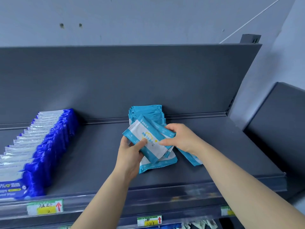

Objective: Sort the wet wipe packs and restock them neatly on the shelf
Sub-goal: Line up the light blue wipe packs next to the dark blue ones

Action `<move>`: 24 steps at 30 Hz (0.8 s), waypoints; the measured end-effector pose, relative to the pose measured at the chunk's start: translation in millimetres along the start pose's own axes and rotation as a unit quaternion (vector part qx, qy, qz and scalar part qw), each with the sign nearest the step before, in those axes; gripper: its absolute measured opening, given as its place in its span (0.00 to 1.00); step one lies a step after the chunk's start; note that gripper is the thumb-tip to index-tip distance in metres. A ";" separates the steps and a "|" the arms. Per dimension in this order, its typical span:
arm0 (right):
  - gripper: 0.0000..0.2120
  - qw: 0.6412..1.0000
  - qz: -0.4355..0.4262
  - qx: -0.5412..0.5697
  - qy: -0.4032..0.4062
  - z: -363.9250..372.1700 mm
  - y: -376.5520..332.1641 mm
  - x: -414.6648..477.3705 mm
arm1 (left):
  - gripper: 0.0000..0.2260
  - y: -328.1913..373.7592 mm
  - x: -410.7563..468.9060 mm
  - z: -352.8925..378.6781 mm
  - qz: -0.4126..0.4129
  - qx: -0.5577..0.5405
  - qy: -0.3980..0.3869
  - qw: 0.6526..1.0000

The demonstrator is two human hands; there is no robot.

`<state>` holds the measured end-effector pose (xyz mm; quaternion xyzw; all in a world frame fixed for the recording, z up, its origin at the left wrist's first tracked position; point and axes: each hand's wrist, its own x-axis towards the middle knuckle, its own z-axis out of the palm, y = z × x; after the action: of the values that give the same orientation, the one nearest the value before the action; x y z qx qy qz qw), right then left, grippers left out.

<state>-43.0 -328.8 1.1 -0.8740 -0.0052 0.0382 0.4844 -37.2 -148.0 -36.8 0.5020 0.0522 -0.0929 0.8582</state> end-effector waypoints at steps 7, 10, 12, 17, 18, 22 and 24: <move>0.18 0.999 -0.017 -0.028 -0.019 -13.6 4.3 -2.5 | 0.12 19.3 1.6 -21.1 -0.009 0.165 -0.058 0.985; 0.17 0.999 -0.029 -0.001 -0.028 -15.5 6.1 -4.5 | 0.10 19.1 -0.5 -23.7 -0.026 0.241 -0.109 0.964; 0.14 0.999 -0.027 0.037 -0.029 -17.0 11.1 -3.9 | 0.10 15.8 -1.6 -25.1 -0.021 0.257 -0.110 0.960; 0.08 0.999 -0.009 0.036 0.021 -21.2 17.7 -4.3 | 0.13 7.7 -2.5 -24.6 -0.001 0.260 -0.105 0.960; 0.07 0.998 -0.008 0.038 0.039 -21.3 17.8 -4.5 | 0.13 7.9 -2.8 -23.8 0.003 0.260 -0.102 0.960; 0.05 0.986 0.006 0.146 0.076 -20.3 21.3 -2.4 | 0.11 8.3 -3.1 -24.5 0.000 0.208 -0.067 0.976; 0.05 0.963 0.014 0.245 0.115 -20.2 18.8 -2.1 | 0.11 8.0 -3.3 -26.8 0.002 0.167 -0.037 0.985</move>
<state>-44.2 -356.0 -4.0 -0.7274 0.0722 -0.0552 0.6801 -38.6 -120.5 -42.6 0.6348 0.0031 -0.1171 0.7638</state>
